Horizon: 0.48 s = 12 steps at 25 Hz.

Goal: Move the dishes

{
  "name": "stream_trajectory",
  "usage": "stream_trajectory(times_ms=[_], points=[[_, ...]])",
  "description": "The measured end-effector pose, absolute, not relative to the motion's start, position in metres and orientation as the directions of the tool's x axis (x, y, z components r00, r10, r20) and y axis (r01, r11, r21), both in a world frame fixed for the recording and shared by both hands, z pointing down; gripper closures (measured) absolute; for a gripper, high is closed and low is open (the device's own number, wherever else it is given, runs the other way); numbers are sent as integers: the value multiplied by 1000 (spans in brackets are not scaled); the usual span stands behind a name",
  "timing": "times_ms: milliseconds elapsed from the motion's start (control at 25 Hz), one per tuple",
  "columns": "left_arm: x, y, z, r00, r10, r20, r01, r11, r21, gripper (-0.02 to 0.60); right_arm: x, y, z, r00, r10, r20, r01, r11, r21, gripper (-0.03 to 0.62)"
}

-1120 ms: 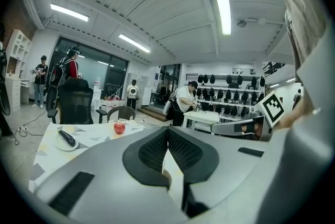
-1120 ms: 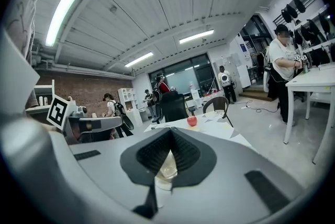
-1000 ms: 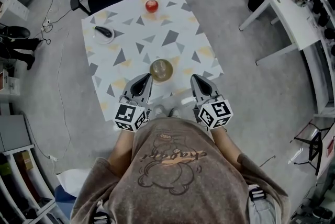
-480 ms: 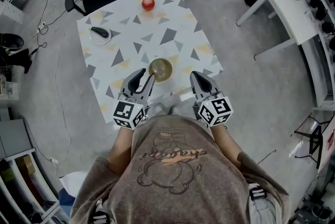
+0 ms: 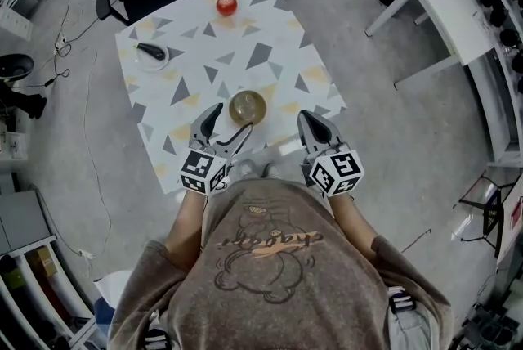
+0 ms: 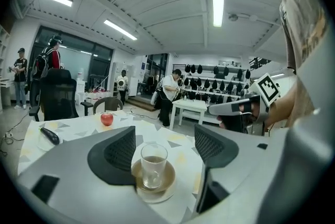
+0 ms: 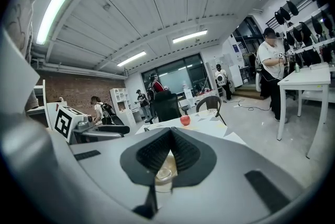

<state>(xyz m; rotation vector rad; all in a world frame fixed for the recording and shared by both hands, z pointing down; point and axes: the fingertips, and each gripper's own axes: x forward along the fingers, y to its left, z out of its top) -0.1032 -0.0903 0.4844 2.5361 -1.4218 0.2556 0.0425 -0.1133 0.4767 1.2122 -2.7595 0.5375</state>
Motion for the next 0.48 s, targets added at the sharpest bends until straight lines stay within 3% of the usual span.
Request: stream_trajectory(times_ms=[480], points=[[-100, -112, 550, 534, -757, 377, -834, -545, 86, 247, 54, -116, 481, -657, -718, 229, -751, 598, -279, 597]])
